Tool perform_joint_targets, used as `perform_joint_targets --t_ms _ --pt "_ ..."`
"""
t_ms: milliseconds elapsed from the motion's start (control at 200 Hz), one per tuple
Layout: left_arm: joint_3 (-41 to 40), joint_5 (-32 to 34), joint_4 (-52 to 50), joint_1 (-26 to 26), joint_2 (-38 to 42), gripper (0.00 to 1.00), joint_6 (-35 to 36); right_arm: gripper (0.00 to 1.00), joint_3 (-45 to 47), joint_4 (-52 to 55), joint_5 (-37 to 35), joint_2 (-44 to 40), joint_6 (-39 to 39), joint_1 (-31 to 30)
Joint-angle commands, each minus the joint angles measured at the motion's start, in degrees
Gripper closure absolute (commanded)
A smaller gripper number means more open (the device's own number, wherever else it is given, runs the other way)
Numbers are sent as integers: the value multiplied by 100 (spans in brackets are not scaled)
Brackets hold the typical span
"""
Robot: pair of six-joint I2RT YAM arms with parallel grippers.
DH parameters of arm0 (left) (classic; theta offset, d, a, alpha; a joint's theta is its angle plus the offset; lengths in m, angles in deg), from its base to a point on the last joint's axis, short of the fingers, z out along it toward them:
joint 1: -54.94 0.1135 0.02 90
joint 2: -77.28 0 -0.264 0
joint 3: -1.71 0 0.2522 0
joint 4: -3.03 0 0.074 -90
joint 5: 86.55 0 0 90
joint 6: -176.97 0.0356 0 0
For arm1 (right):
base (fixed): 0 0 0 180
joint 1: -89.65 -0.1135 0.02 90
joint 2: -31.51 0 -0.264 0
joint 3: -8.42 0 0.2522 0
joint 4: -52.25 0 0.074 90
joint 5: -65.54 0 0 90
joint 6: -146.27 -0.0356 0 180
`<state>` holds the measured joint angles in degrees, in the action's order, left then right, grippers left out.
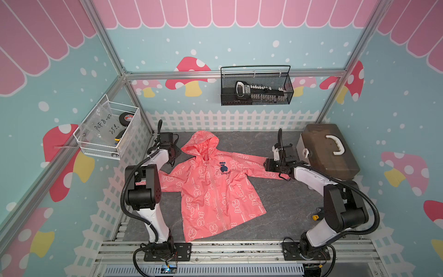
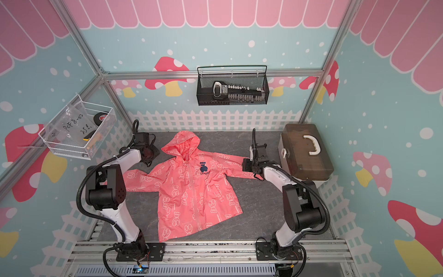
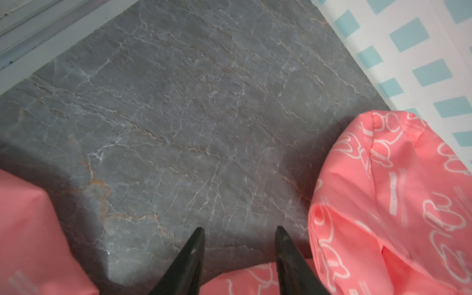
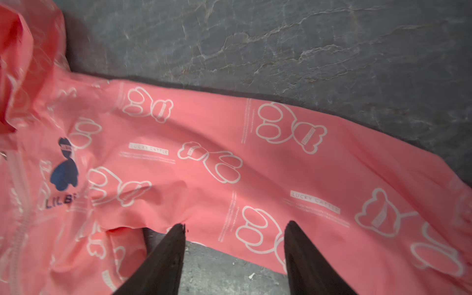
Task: Unzip the jacket
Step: Flatten out the jacket at the center of the board.
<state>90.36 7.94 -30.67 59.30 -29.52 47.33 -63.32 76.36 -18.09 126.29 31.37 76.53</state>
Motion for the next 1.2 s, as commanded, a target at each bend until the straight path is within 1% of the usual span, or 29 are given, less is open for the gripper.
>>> perform_joint_targets --t_ms 0,55,125,155,195,215,235,275,350,490,595,680,756,881,941,1066,1196 --pt "-145 2 789 -446 744 58 321 33 -513 546 -228 398 274 -16" --pt "-135 -17 1035 -720 838 59 638 34 -803 831 -437 607 373 -16" --pt "65 -154 1184 -1037 762 59 912 38 -1110 1096 -582 795 478 -8" --pt "195 -163 1186 -1116 679 60 910 45 -1201 1164 -551 842 519 -10" --pt "372 -167 1189 -1178 501 63 793 64 -1279 1205 -524 875 522 -1" --pt "480 -220 1196 -1194 393 65 717 71 -1284 1206 -523 875 522 3" --pt "599 -295 1211 -1199 272 68 634 75 -1285 1200 -511 875 514 1" --pt "890 -466 1171 -1205 -8 73 513 79 -1270 1198 -526 867 496 -1" --pt "1579 -546 867 -1284 -636 76 409 80 -1228 1208 -557 851 478 6" --pt "2809 -633 253 -1494 -1779 87 438 83 -1141 1215 -455 863 543 38" --pt "3504 -601 -97 -1634 -2393 92 532 84 -1037 1215 -365 791 566 84" --pt "3879 -578 -479 -1700 -2767 97 508 85 -892 1215 -282 698 542 150" --pt "3853 -671 -603 -1714 -2885 100 399 85 -746 1210 -216 598 501 229" --pt "3587 -747 -694 -1776 -2882 100 434 86 -406 1131 54 382 150 511" --pt "3409 -767 -735 -1803 -2834 100 442 87 -157 1094 69 174 4 653" --pt "3019 -890 -715 -1825 -2689 100 422 88 451 1039 -152 -655 -115 845" --pt "2895 -1095 -696 -2035 -2729 100 435 88 853 1155 -362 -1690 -96 965"
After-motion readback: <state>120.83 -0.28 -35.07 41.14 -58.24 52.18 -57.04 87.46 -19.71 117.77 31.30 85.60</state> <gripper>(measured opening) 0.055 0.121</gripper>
